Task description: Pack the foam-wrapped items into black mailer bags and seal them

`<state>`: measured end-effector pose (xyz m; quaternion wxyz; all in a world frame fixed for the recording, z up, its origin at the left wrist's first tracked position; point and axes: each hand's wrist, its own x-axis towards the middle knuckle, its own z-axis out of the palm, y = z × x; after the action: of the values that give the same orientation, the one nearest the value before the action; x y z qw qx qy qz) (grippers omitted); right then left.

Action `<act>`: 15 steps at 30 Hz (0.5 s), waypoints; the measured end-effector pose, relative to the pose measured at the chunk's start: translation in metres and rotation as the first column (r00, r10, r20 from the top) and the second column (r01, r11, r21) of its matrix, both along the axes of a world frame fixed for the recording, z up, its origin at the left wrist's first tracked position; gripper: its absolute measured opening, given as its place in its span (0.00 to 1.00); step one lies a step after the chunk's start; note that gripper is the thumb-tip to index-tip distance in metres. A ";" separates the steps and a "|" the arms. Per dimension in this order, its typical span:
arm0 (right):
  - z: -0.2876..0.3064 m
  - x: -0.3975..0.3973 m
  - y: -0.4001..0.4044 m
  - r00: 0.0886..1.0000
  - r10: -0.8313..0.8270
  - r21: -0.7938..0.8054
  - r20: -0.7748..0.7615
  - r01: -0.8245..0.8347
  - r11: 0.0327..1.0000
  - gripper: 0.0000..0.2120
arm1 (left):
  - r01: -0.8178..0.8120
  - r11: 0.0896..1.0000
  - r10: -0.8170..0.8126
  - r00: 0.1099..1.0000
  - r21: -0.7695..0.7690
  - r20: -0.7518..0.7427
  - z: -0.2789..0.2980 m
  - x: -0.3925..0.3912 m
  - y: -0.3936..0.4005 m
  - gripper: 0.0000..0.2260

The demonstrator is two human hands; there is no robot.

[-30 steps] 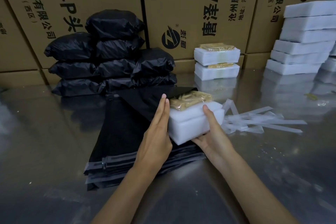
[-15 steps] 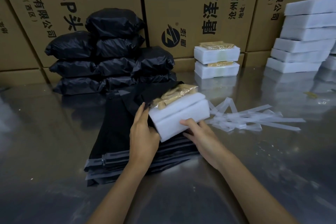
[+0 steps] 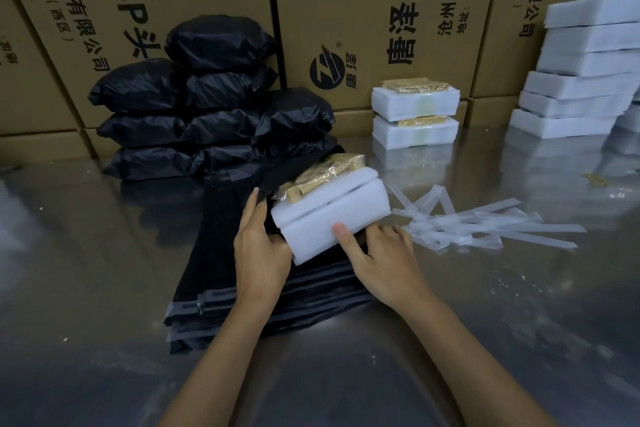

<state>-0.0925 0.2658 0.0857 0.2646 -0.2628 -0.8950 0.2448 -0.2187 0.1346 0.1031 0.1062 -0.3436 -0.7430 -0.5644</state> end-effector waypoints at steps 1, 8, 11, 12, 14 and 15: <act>0.001 0.000 -0.002 1.000 0.009 0.026 -0.006 -0.009 1.000 0.31 | -0.006 1.000 0.006 1.000 0.001 0.006 0.001 -0.002 -0.002 0.22; 0.000 0.001 -0.013 0.991 0.121 0.106 -0.050 -0.115 0.988 0.30 | -0.030 0.998 0.024 0.994 0.062 0.107 0.015 -0.026 -0.021 0.20; -0.001 0.002 -0.018 0.982 0.152 0.011 -0.110 -0.151 0.988 0.30 | -0.039 0.997 0.027 0.983 0.064 0.179 0.017 -0.037 -0.029 0.21; -0.002 0.002 -0.018 0.982 0.149 -0.029 -0.116 -0.153 0.988 0.29 | -0.040 0.998 0.030 0.982 0.051 0.184 0.017 -0.040 -0.031 0.22; -0.004 0.002 -0.019 0.985 0.161 -0.085 -0.062 -0.165 0.983 0.33 | -0.034 0.999 0.029 0.984 0.025 0.179 0.015 -0.042 -0.032 0.23; -0.006 0.002 -0.018 0.986 0.169 -0.104 -0.010 -0.169 0.980 0.35 | -0.032 0.999 0.029 0.984 0.014 0.177 0.014 -0.042 -0.032 0.24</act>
<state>-0.0908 0.2479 0.0798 0.2294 -0.1989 -0.8999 0.3130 -0.2611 0.1026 0.1175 0.0513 -0.2799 -0.7501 -0.5970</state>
